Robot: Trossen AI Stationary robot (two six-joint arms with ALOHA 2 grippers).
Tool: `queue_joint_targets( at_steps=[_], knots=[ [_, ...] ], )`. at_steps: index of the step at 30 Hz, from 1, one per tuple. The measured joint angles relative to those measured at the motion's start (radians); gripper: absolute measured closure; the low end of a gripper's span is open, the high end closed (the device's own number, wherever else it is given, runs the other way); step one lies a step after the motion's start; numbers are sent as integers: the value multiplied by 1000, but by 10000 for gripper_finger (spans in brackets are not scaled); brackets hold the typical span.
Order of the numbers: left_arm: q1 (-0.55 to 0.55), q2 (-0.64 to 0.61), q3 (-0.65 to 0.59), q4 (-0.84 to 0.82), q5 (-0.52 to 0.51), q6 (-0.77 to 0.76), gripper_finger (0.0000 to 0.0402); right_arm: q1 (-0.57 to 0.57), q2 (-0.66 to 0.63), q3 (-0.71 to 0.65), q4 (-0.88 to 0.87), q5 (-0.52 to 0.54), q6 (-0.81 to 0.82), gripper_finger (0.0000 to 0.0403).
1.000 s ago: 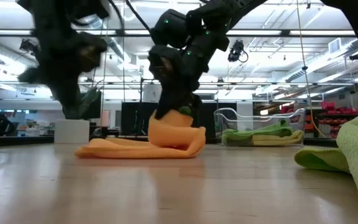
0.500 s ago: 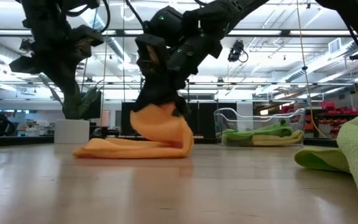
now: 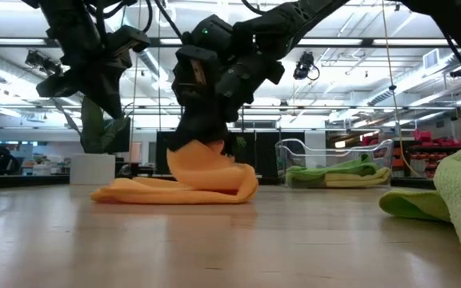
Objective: Fold microfiber towels
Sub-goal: Fold the orange towel
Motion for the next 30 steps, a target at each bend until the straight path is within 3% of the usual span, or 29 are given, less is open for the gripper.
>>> queue_joint_targets(
  at_steps=[4,18,27,30],
  knots=[
    [0,0,0,-3,-6,2,384,12,0,0,24,-106,-9,349],
    [0,0,0,0,-37,3,394,10,0,0,157,-144,-13,286],
    [0,0,0,1,-45,4,377,9,0,10,186,-219,72,270],
    [0,0,0,1,-47,9,384,22,0,13,184,-222,15,271]
  ],
)
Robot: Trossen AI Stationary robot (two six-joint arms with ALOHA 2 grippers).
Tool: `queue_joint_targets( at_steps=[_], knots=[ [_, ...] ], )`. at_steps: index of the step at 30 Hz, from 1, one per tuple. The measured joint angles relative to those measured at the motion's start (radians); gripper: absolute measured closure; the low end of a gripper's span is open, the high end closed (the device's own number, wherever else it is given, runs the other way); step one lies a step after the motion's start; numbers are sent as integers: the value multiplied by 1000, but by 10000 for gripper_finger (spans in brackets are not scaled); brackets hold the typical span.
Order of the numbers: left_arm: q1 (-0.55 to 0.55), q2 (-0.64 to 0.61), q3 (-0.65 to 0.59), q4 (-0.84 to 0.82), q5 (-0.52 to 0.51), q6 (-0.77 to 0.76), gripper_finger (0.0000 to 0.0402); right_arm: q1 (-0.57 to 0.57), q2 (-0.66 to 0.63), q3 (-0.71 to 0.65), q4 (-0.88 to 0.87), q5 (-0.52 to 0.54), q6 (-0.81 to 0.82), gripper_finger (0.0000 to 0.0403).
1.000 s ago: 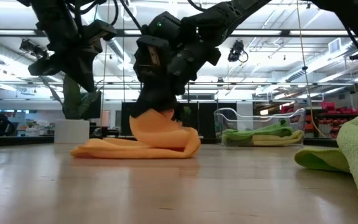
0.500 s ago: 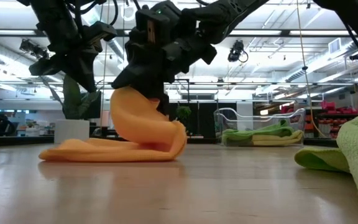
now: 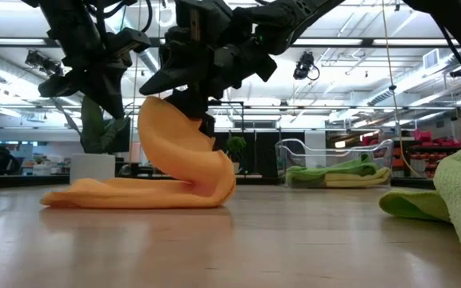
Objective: Fold microfiber towels
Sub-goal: Fold the orange towel
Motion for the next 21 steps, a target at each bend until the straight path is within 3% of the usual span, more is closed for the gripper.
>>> queue_joint_targets(
  at_steps=[6,15,21],
  knots=[
    [0,0,0,0,-2,4,394,3,0,5,-3,-3,28,280],
    [0,0,0,-1,-22,-8,372,-4,0,5,-52,33,39,281],
    [11,0,0,-1,-57,-7,386,-3,-1,5,-35,23,19,281]
  ],
)
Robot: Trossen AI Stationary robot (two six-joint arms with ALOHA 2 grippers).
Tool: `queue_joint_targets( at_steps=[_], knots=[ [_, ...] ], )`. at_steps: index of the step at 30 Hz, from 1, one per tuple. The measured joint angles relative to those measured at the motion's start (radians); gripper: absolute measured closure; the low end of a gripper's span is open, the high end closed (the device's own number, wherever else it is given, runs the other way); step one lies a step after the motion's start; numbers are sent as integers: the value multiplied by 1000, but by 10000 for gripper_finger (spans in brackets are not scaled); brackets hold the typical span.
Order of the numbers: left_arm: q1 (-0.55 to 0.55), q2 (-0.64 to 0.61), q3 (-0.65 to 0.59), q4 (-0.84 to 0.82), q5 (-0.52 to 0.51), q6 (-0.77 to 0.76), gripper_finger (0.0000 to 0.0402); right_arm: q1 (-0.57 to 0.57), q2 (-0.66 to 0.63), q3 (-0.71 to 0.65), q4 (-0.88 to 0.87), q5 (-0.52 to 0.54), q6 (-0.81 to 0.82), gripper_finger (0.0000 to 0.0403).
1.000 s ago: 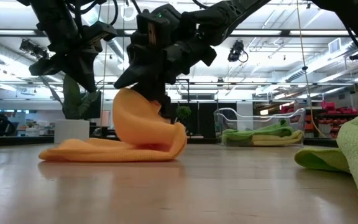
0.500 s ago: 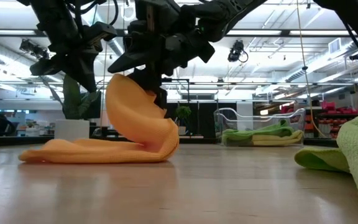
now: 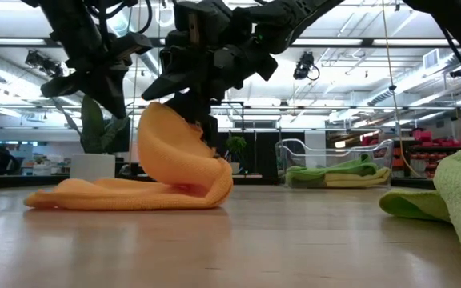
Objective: Fold microfiber towels
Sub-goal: Fold the orange towel
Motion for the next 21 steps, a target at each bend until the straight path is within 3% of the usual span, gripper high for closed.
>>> queue_joint_targets(
  at_steps=[6,15,21],
  knots=[
    [32,0,0,0,-3,0,393,-1,0,0,14,5,4,281],
    [45,-1,0,2,0,-5,372,3,-3,0,11,-26,-9,282],
    [49,-1,0,1,12,0,386,27,-10,33,0,38,-49,282]
  ],
)
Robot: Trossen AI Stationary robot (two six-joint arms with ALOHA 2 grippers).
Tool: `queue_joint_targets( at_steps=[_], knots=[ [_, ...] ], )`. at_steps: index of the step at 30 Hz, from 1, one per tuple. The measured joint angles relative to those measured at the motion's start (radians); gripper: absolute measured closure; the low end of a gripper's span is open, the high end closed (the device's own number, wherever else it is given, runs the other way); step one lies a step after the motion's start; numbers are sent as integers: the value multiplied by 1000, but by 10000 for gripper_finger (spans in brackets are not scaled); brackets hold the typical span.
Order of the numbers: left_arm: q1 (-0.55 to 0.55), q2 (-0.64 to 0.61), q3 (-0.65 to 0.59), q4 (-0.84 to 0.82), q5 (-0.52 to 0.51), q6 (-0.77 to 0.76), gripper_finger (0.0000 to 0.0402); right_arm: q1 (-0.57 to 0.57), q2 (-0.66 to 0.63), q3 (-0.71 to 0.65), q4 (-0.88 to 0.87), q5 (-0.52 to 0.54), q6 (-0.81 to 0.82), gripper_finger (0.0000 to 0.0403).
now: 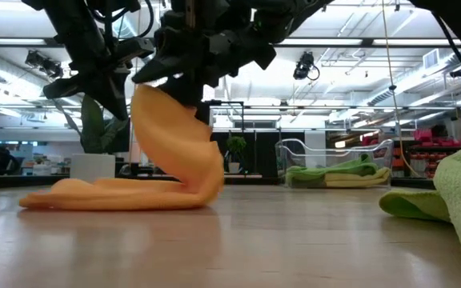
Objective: Fold microfiber towels
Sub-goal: Fold the orange towel
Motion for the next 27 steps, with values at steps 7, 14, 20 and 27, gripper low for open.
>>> queue_joint_targets(
  at_steps=[7,14,20,27],
  knots=[
    [36,0,0,-25,0,12,390,-5,-3,8,-10,40,-7,282],
    [86,0,0,-23,65,70,380,3,-3,18,20,56,-2,283],
    [121,-1,0,-23,66,105,393,-5,-3,63,-26,98,-37,289],
    [218,-2,0,-14,75,175,383,0,6,67,-90,165,-58,293]
  ],
)
